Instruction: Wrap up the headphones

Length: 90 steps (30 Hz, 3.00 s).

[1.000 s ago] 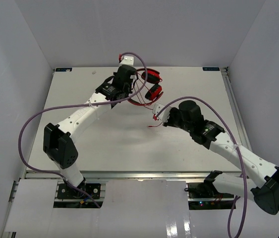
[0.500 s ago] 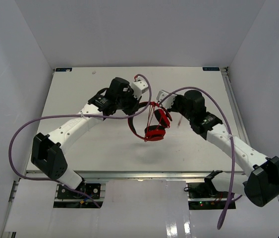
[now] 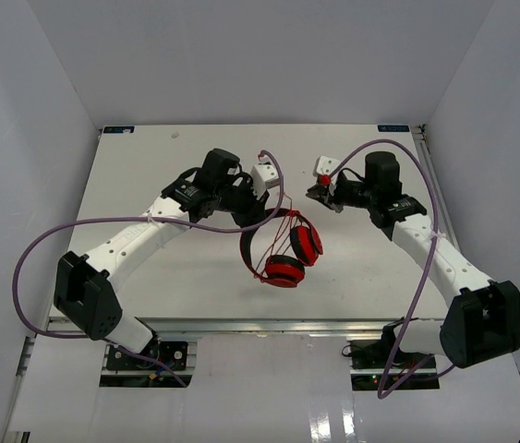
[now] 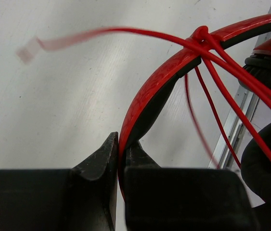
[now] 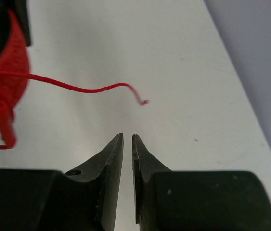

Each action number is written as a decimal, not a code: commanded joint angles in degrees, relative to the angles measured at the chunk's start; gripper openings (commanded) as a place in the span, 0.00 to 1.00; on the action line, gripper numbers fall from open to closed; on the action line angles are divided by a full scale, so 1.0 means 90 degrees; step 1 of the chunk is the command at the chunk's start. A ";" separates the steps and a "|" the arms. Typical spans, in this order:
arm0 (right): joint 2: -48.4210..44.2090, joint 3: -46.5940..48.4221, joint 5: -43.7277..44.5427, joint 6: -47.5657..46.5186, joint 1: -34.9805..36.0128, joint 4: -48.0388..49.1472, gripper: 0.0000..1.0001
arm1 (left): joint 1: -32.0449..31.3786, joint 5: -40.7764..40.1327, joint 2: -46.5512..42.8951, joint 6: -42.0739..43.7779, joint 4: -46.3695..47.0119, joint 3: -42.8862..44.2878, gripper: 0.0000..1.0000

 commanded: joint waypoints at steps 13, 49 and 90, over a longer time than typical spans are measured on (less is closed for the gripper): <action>-0.0163 -0.0538 -0.2569 0.1040 -0.0436 0.0129 0.84 | 0.0002 -0.0362 -0.0192 -0.0458 -0.0704 0.1259 0.00; 0.1717 -0.0417 -0.2131 0.4714 0.0749 0.4813 0.08 | 0.0002 0.0421 -0.1058 -0.1107 0.0097 0.0991 0.00; -0.0023 -0.0980 -0.3223 0.3400 0.0218 0.2284 0.93 | 0.0002 0.0215 -0.1152 -0.1018 0.0266 0.0993 0.00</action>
